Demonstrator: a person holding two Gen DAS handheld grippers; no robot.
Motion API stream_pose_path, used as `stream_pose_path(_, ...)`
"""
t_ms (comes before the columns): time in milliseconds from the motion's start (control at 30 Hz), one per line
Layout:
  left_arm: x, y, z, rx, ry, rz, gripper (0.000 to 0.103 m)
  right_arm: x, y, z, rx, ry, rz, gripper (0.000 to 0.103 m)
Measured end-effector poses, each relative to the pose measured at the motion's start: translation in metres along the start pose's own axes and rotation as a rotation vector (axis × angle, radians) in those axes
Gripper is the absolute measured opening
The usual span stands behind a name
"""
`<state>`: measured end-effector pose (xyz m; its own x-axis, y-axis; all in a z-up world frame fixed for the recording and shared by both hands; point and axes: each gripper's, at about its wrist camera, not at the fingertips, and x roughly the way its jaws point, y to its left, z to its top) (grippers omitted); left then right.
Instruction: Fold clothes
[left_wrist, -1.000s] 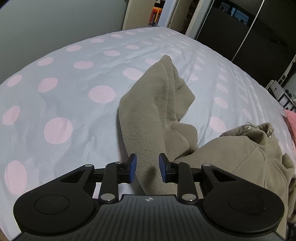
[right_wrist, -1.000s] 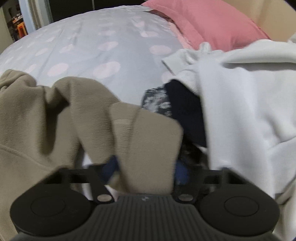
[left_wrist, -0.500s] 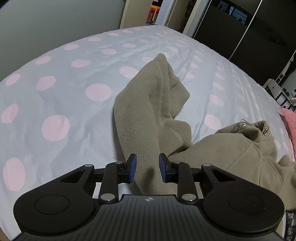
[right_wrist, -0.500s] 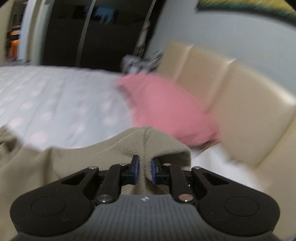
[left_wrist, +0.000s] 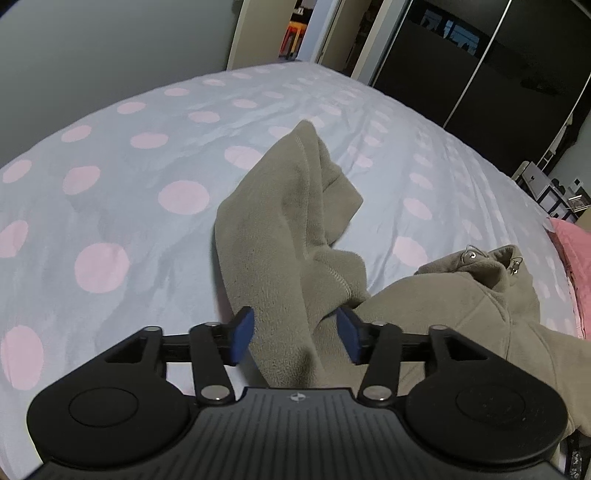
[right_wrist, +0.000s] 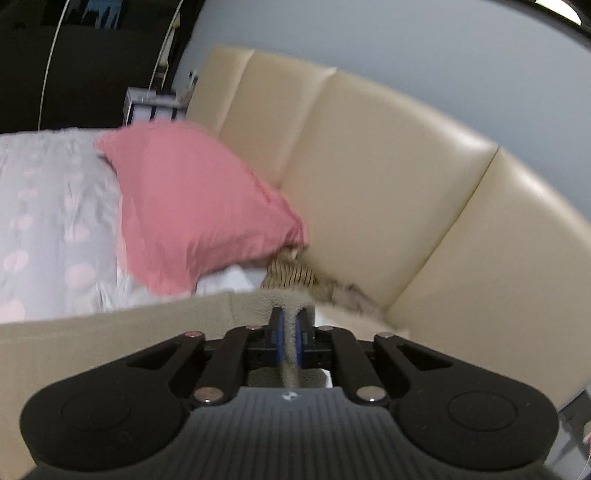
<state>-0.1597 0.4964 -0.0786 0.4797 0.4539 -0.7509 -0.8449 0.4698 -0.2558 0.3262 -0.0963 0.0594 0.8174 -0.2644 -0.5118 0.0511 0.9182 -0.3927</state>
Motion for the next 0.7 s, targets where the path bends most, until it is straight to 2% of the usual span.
stream_pose_path(33, 0.001, -0.001, 0.001, 0.009, 0.003, 0.008, 0.049, 0.001, 0.003, -0.005, -0.014, -0.002, -0.015, 0.024)
stream_pose_path(67, 0.003, -0.001, 0.003, 0.019, 0.014, 0.013, 0.049, 0.001, 0.006, -0.009, -0.029, -0.007, -0.031, 0.039)
stream_pose_path(100, 0.005, -0.002, 0.005, 0.028, 0.028, 0.017, 0.049, -0.001, 0.007, -0.012, -0.042, -0.019, -0.045, 0.044)
stream_pose_path(200, 0.009, -0.001, 0.018, 0.049, 0.045, 0.016, 0.049, -0.014, 0.01, -0.021, -0.057, -0.066, 0.007, 0.048)
stream_pose_path(267, 0.012, -0.003, 0.032, 0.075, 0.03, 0.027, 0.05, -0.023, 0.015, -0.029, -0.048, -0.088, 0.052, 0.058)
stream_pose_path(400, 0.026, -0.013, 0.07, 0.141, -0.002, 0.043, 0.057, -0.056, 0.02, -0.056, -0.006, -0.165, 0.132, 0.067)
stream_pose_path(467, 0.038, -0.018, 0.088, 0.174, -0.015, 0.08, 0.058, -0.074, 0.022, -0.078, 0.024, -0.194, 0.181, 0.075)
stream_pose_path(600, 0.071, -0.024, 0.119, 0.236, -0.032, 0.134, 0.064, -0.099, 0.042, -0.123, 0.048, -0.212, 0.259, 0.081)
stream_pose_path(700, 0.099, -0.027, 0.134, 0.267, -0.038, 0.166, 0.064, -0.099, 0.062, -0.15, 0.004, -0.221, 0.273, 0.081)
